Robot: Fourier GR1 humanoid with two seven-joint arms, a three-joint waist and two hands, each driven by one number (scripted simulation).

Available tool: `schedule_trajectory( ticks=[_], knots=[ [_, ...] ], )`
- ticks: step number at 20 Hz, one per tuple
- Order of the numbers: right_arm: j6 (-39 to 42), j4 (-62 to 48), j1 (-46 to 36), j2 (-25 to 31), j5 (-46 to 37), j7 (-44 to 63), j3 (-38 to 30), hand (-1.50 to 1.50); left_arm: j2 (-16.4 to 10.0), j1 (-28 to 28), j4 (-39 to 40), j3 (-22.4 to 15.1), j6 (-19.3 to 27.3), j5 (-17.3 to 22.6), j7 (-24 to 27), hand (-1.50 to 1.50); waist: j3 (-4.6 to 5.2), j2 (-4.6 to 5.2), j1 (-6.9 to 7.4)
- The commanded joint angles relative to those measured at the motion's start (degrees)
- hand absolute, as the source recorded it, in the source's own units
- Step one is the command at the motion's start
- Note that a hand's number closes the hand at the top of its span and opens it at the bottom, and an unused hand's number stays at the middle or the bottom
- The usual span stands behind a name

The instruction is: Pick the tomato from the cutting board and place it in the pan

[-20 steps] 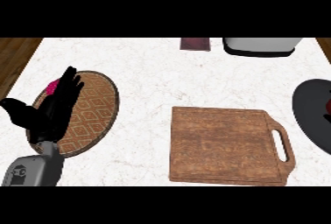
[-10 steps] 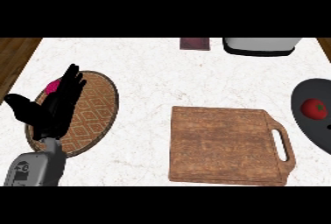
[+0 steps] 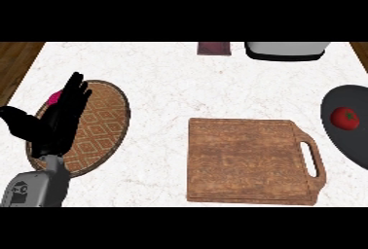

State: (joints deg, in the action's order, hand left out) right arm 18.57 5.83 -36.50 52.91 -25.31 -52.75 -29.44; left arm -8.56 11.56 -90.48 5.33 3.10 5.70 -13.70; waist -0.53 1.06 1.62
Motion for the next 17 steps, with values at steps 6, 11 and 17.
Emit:
schedule_trajectory(
  ticks=[6, 11, 17],
  knots=[
    [23.03, -1.35, 3.46, 5.63, 4.27, -4.65, -2.89, -1.50, -0.81, -1.59, -1.63, 0.56, -1.19, 1.13, -0.53, 0.00, -0.25, -0.50, -0.84],
    [23.48, 1.27, 5.45, 6.35, 5.11, -5.24, -2.83, -1.50, 0.83, -1.58, 0.25, 0.24, -0.11, 0.79, 0.40, 0.00, -0.44, -0.05, -1.92],
    [24.79, 3.44, 9.07, 7.28, 6.59, -5.94, -2.94, -1.50, -0.89, -1.54, -0.73, 1.63, -0.44, 1.08, -0.04, 0.00, -0.43, -0.46, -2.30]
  ],
)
